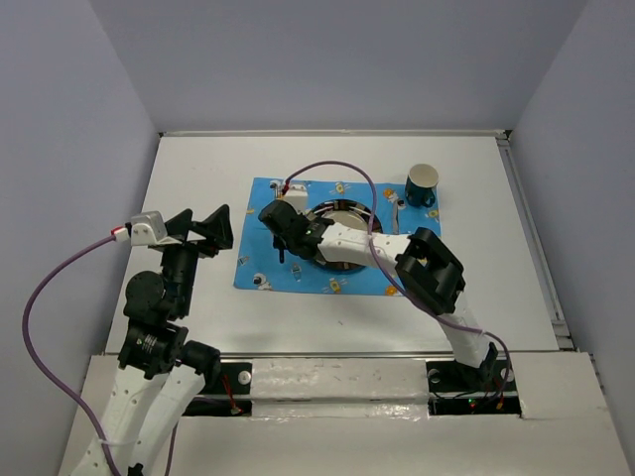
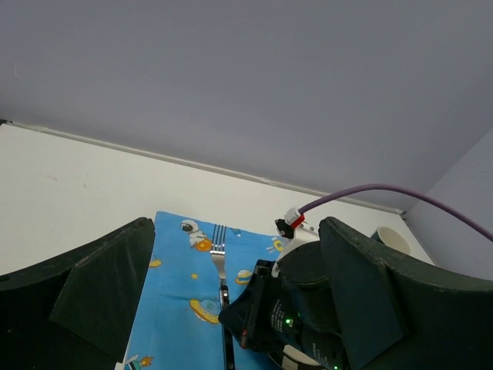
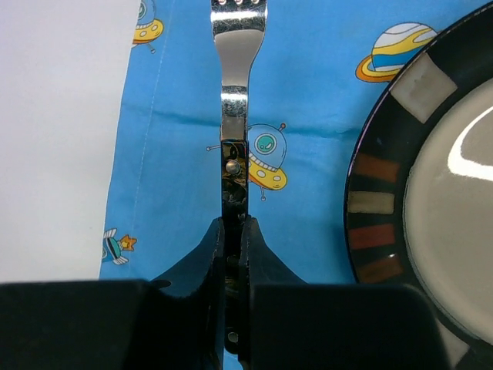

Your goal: Set the dinner table for one person

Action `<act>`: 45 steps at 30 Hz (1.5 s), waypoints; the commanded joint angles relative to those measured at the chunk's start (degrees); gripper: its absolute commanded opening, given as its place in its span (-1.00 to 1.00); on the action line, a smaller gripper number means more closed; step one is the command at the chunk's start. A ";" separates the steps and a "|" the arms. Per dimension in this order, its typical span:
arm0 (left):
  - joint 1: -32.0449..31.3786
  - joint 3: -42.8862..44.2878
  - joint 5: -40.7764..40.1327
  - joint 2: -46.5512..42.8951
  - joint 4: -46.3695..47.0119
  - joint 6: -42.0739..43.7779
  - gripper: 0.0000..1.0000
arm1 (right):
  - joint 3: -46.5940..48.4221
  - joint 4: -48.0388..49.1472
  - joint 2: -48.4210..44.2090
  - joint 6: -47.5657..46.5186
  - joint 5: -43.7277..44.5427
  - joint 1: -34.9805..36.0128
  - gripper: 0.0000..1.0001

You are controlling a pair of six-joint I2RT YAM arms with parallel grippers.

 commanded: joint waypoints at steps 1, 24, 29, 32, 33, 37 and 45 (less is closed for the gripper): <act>-1.06 1.54 0.74 0.45 2.59 -0.03 0.98 | 3.63 2.49 0.38 8.84 4.67 -0.21 -1.00; -1.50 1.45 1.53 1.33 2.77 0.32 0.98 | 4.51 2.40 6.53 10.07 5.37 -1.27 -1.00; -1.50 1.45 1.53 1.77 2.94 0.32 0.98 | 5.30 2.31 7.94 9.81 4.84 -1.79 -0.89; -1.50 1.45 1.53 1.94 2.85 0.41 0.98 | 5.74 2.40 8.64 9.11 4.76 -1.79 -0.70; -1.50 1.45 1.62 2.03 2.94 0.41 0.98 | 5.82 2.40 8.64 9.02 4.67 -1.79 -0.40; -1.33 1.45 1.70 2.21 2.94 0.41 0.98 | 5.83 2.31 8.12 7.36 3.62 -1.79 0.22; -0.80 1.19 0.22 0.72 3.20 0.67 0.98 | -0.11 11.33 -7.48 -10.37 -0.97 -1.10 0.49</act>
